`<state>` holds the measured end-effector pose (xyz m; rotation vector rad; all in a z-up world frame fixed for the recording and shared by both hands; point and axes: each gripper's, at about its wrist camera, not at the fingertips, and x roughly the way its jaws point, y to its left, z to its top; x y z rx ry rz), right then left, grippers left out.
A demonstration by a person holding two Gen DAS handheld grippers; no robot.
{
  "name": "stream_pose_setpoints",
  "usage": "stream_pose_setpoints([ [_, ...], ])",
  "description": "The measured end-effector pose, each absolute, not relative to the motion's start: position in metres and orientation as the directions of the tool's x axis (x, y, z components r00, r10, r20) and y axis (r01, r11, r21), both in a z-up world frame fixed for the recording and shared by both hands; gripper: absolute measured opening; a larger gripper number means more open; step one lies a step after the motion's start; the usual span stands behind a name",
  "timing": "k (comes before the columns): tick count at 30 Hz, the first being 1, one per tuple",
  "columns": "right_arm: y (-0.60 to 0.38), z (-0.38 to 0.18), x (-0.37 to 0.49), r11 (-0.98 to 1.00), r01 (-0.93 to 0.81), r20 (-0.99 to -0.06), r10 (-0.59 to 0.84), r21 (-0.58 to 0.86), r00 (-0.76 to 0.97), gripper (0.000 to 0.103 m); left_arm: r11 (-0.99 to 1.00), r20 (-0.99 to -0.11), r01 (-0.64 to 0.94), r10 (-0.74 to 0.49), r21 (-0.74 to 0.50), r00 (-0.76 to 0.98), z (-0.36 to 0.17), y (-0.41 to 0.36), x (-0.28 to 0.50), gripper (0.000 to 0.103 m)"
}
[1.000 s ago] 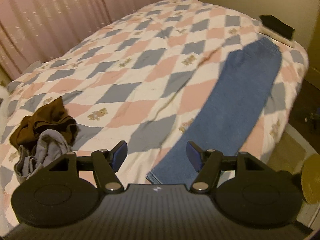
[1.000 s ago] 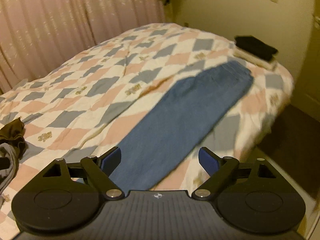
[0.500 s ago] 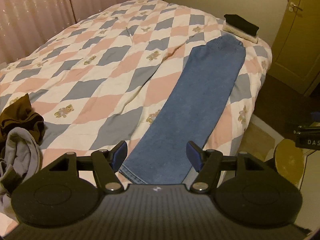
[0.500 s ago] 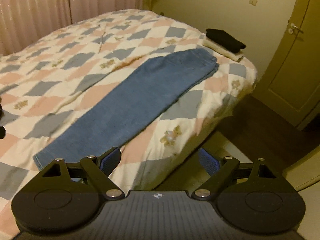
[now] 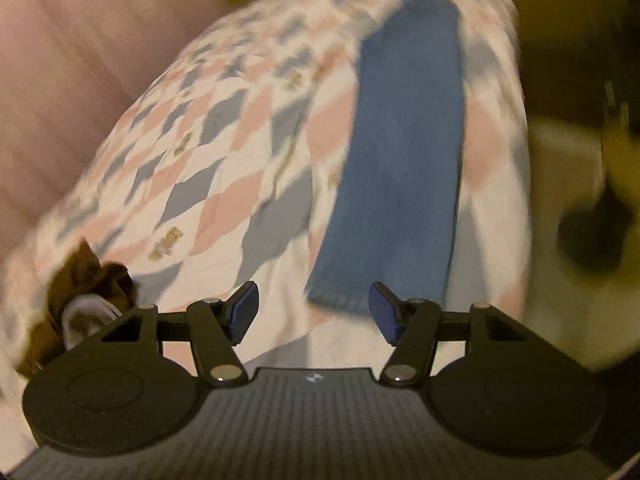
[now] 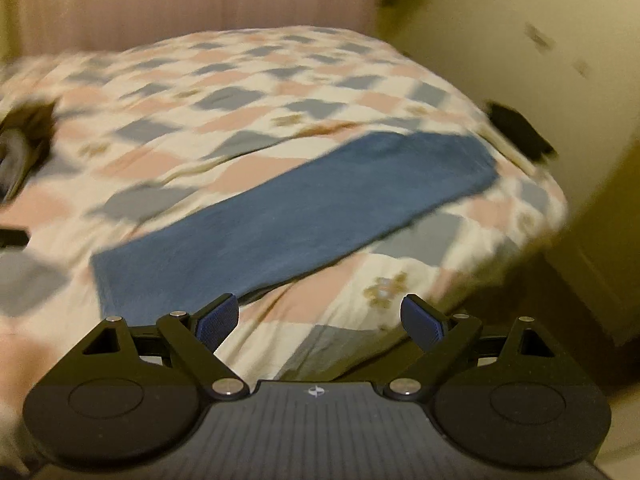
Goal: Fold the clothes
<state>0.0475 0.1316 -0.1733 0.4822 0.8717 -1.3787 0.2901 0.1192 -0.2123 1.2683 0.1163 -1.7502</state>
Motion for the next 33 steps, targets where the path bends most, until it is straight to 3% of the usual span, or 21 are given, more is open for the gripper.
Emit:
stream_pose_setpoints([
  [9,0.162,-0.253,0.152,0.51,0.811,-0.775,-0.621,-0.286,0.117,0.087,-0.761,-0.757,0.082,-0.649,0.644,-0.078,-0.331,0.133,0.304,0.058],
  [12,0.164,-0.284,0.192,0.592,0.738,-0.779,-0.61,-0.325,0.146,0.084,-0.713,-0.724,-0.132,-0.671,0.689,-0.158,-0.367,0.12,0.314,0.058],
  [19,0.155,-0.365,0.267,0.66,0.614,-0.788,-0.607,-0.432,0.099,0.076,-0.584,-0.725,-0.439,-0.617,0.683,-0.307,-0.429,0.087,0.341,0.061],
  [26,0.147,-0.412,0.299,0.62,0.527,-0.734,-0.679,-0.581,-0.009,0.076,-0.553,-0.707,-0.441,-0.577,0.707,-0.409,-0.446,0.074,0.355,0.062],
  [30,0.141,-0.427,0.311,0.593,0.457,-0.681,-0.731,-0.664,-0.04,0.052,-0.591,-0.717,-0.406,-0.561,0.697,-0.413,-0.446,0.063,0.351,0.057],
  [33,0.135,-0.437,0.312,0.61,0.407,-0.682,-0.729,-0.68,-0.048,0.052,-0.555,-0.717,-0.454,-0.548,0.697,-0.431,-0.45,0.06,0.347,0.054],
])
